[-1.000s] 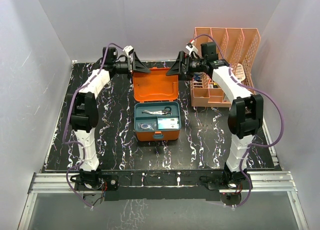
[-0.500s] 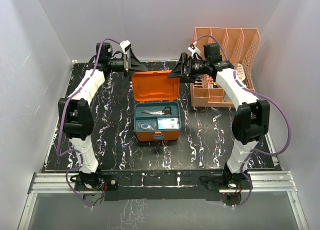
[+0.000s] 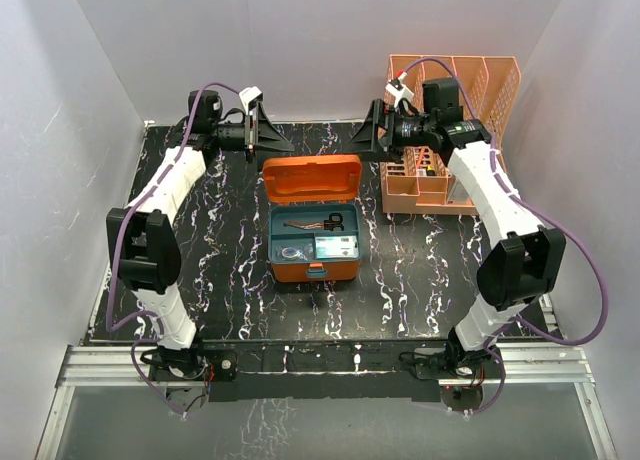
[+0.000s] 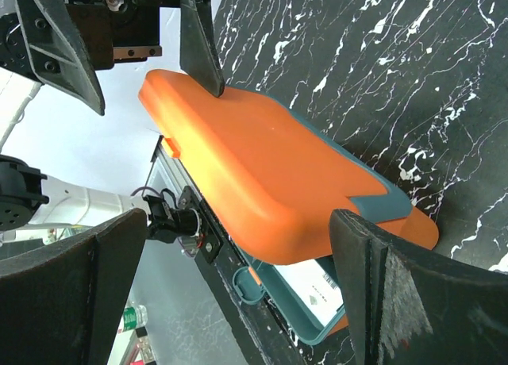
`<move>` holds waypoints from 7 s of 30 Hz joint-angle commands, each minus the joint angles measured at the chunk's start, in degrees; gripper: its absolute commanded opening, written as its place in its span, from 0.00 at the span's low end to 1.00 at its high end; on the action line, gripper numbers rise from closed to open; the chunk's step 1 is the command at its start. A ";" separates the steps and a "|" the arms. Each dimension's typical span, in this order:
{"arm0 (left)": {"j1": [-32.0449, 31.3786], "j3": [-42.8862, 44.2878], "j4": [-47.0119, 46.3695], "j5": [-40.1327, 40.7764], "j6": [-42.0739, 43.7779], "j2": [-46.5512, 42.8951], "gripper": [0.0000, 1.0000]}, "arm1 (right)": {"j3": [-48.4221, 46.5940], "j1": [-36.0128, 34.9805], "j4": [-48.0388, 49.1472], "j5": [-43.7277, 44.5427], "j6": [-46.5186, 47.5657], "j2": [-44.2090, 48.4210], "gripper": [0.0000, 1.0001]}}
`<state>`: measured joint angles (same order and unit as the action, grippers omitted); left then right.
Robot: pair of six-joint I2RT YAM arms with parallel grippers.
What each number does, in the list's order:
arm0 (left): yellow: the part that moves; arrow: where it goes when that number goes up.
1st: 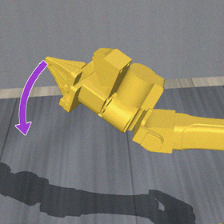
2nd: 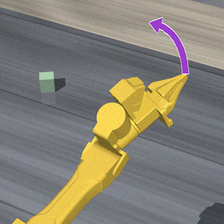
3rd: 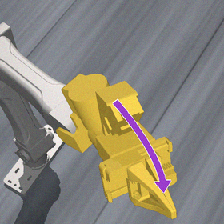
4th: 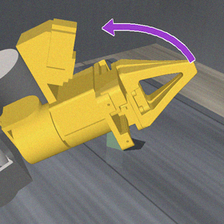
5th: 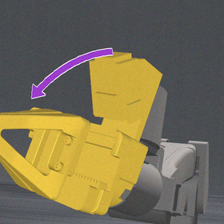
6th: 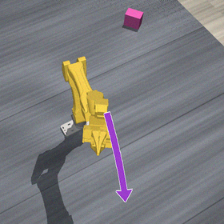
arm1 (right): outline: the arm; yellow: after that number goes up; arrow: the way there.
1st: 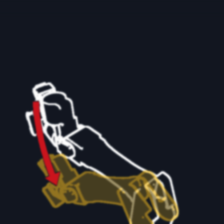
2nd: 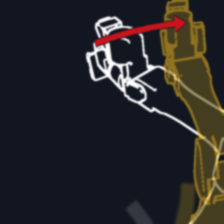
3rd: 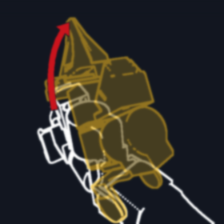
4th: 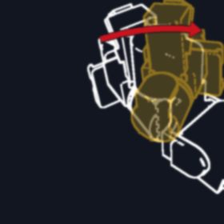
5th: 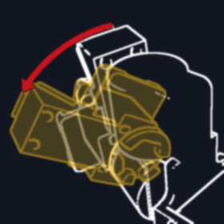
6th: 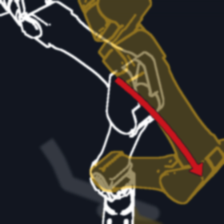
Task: Organize the medicine kit
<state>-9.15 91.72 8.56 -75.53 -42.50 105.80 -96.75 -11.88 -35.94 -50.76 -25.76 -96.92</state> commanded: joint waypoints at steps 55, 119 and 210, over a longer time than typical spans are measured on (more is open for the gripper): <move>-9.98 11.55 38.78 45.60 43.73 -0.59 0.90 | 30.26 -44.94 -3.13 48.98 -25.39 23.30 0.52; -13.42 20.65 37.93 45.98 46.31 9.87 0.91 | 51.17 -42.06 11.61 66.05 -46.35 40.09 0.59; -14.06 20.05 39.59 44.59 46.78 10.89 0.92 | 59.63 -44.64 26.91 56.22 -42.66 26.04 0.07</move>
<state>-23.00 110.63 46.52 -29.28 3.86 117.60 -37.58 -56.25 -14.35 3.51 -67.68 -70.00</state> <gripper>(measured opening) 0.918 0.076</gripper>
